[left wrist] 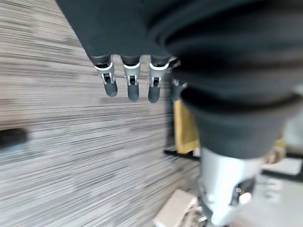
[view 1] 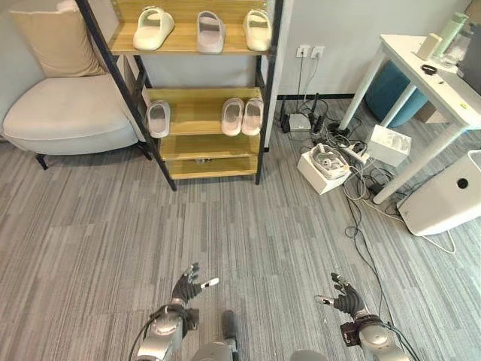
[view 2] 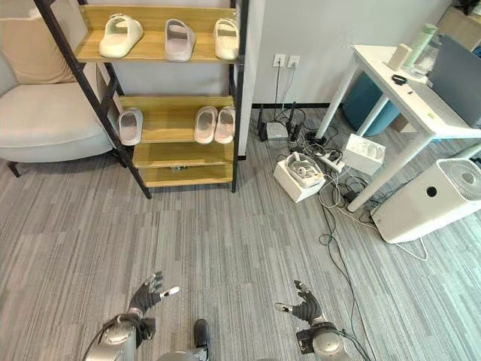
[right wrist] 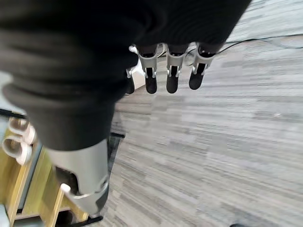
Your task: Arrange the slippers neatly on the shoe rack.
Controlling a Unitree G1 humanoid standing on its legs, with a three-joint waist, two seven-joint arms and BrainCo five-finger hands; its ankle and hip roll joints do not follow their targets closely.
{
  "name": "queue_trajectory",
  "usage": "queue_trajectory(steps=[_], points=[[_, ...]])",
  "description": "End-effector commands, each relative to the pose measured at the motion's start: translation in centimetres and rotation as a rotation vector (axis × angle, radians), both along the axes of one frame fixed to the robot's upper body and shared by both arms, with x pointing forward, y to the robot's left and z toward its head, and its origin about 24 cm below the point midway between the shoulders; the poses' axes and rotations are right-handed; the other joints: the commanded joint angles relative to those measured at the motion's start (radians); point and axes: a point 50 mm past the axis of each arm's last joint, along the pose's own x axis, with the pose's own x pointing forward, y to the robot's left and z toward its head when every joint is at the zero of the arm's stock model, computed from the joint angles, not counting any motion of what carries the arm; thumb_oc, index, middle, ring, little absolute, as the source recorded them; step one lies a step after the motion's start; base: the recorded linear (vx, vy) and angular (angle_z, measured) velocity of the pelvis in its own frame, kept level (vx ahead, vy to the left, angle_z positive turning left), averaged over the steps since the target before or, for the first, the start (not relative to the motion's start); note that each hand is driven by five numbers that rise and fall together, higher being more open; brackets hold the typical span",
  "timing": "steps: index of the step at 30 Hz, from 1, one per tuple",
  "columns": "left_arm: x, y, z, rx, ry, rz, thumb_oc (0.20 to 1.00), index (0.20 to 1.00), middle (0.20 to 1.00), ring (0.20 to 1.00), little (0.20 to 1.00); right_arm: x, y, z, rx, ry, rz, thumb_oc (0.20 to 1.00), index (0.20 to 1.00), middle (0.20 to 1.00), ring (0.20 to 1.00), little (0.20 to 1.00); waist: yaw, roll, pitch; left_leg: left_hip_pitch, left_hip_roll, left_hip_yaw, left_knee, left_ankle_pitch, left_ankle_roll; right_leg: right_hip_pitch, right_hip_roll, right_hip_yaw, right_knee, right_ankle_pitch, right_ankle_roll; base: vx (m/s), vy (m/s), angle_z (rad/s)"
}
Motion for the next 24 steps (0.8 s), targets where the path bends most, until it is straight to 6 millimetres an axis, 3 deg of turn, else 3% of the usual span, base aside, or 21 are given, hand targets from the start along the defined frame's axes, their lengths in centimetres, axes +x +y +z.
queue_trajectory(steps=[1,4,7,9,11,12,15,17,18,20,22,24], points=[[0.4,1.1,1.3,0.017,-0.079,0.019,1.0,1.0,1.0,1.0,1.0,2.4,0.1,2.1,0.027,-0.121,-0.006,1.0,1.0,1.0,1.0,1.0,0.018,0.009,0.042,0.062,0.071,0.021,0.026,-0.11,-0.161,0.056,-0.009,0.009,-0.311,0.327,-0.007,0.22,0.068,0.38],[0.8,0.9,1.6,0.008,-0.096,0.017,1.0,1.0,1.0,1.0,1.0,2.4,-0.2,2.2,0.028,-0.127,-0.023,1.0,1.0,1.0,1.0,1.0,0.002,0.019,0.052,0.11,0.063,0.007,0.017,-0.137,-0.165,0.026,0.003,-0.041,-0.426,0.293,-0.023,0.23,-0.003,0.16],[1.3,0.8,1.7,0.008,-0.099,0.016,1.0,1.0,1.0,1.0,1.0,2.1,-0.6,1.9,0.039,-0.116,-0.062,1.0,1.0,1.0,1.0,1.0,-0.029,0.011,0.064,0.172,0.051,-0.016,0.012,-0.178,-0.179,-0.032,0.019,-0.069,-0.618,0.337,-0.007,0.37,-0.112,0.09],[1.4,0.6,1.7,0.006,-0.102,0.011,1.0,1.0,1.0,1.0,1.0,1.6,-0.7,1.6,0.042,-0.101,-0.073,1.0,1.0,1.0,1.0,1.0,-0.044,0.011,0.064,0.202,0.052,-0.027,0.016,-0.201,-0.188,-0.047,0.026,-0.07,-0.653,0.363,0.004,0.34,-0.127,0.4],[1.4,0.2,1.6,-0.008,-0.102,-0.004,1.0,1.0,1.0,1.0,1.0,0.7,-1.2,1.4,0.035,-0.086,-0.079,1.0,1.0,1.0,1.0,1.0,-0.057,0.007,0.041,0.23,0.059,-0.045,0.062,-0.256,-0.202,-0.014,0.037,-0.049,-0.67,0.35,-0.011,0.48,-0.234,0.55],[1.0,0.0,1.4,-0.036,-0.092,0.012,1.0,1.0,1.0,1.0,1.0,0.4,-1.8,1.4,0.017,-0.077,-0.067,1.0,1.0,1.0,1.0,1.0,-0.051,0.013,0.024,0.19,0.088,-0.058,0.232,-0.222,-0.239,0.047,0.063,-0.057,-0.69,0.332,-0.048,0.41,-0.251,0.7],[1.2,-0.3,1.2,-0.05,-0.083,0.016,1.0,1.0,1.0,1.0,1.0,0.5,-2.8,1.8,-0.013,-0.083,-0.063,1.0,1.0,1.0,1.0,1.0,-0.035,-0.011,0.041,0.035,0.097,-0.078,0.428,-0.155,-0.261,0.112,0.06,-0.07,-0.712,0.292,-0.081,0.25,-0.158,0.2],[0.9,-0.4,0.9,-0.048,-0.066,0.015,1.0,1.0,1.0,1.0,1.0,0.4,-3.1,1.8,-0.016,-0.08,-0.081,1.0,1.0,1.0,1.0,1.0,-0.023,-0.022,0.036,-0.007,0.109,-0.058,0.339,-0.188,-0.245,0.153,0.046,-0.075,-0.741,0.274,-0.072,0.29,0.031,-0.09],[0.7,-0.5,0.8,-0.047,-0.062,0.009,1.0,1.0,1.0,1.0,1.0,0.4,-3.5,1.9,-0.024,-0.084,-0.092,1.0,1.0,1.0,1.0,1.0,-0.011,-0.009,0.029,-0.016,0.131,-0.058,0.185,-0.133,-0.248,0.171,0.052,-0.079,-0.75,0.257,-0.068,0.3,0.133,0.07],[0.5,-0.5,0.7,-0.041,-0.054,0.005,1.0,1.0,1.0,1.0,1.0,0.4,-3.7,1.9,-0.034,-0.088,-0.105,1.0,1.0,1.0,1.0,1.0,0.004,0.008,0.032,-0.077,0.157,-0.049,0.078,-0.025,-0.265,0.208,0.066,-0.083,-0.762,0.236,-0.072,0.31,0.224,-0.17],[0.2,-0.5,0.4,-0.047,-0.039,0.01,1.0,1.0,1.0,1.0,1.0,0.2,-3.3,1.6,-0.034,-0.073,-0.087,1.0,1.0,1.0,1.0,1.0,0.006,0.017,0.019,-0.035,0.159,-0.034,0.006,-0.017,-0.267,0.23,0.07,-0.076,-0.755,0.216,-0.06,0.34,0.303,-1.02],[-0.2,0.0,0.2,-0.032,-0.031,0.019,1.0,1.0,1.0,1.0,1.0,-0.2,-2.3,0.9,-0.002,-0.045,-0.08,1.0,1.0,1.0,1.0,1.0,0.003,0.0,-0.001,0.023,0.127,0.005,0.012,-0.053,-0.242,0.23,0.029,-0.038,-0.733,0.219,-0.033,0.32,0.404,-0.56]])
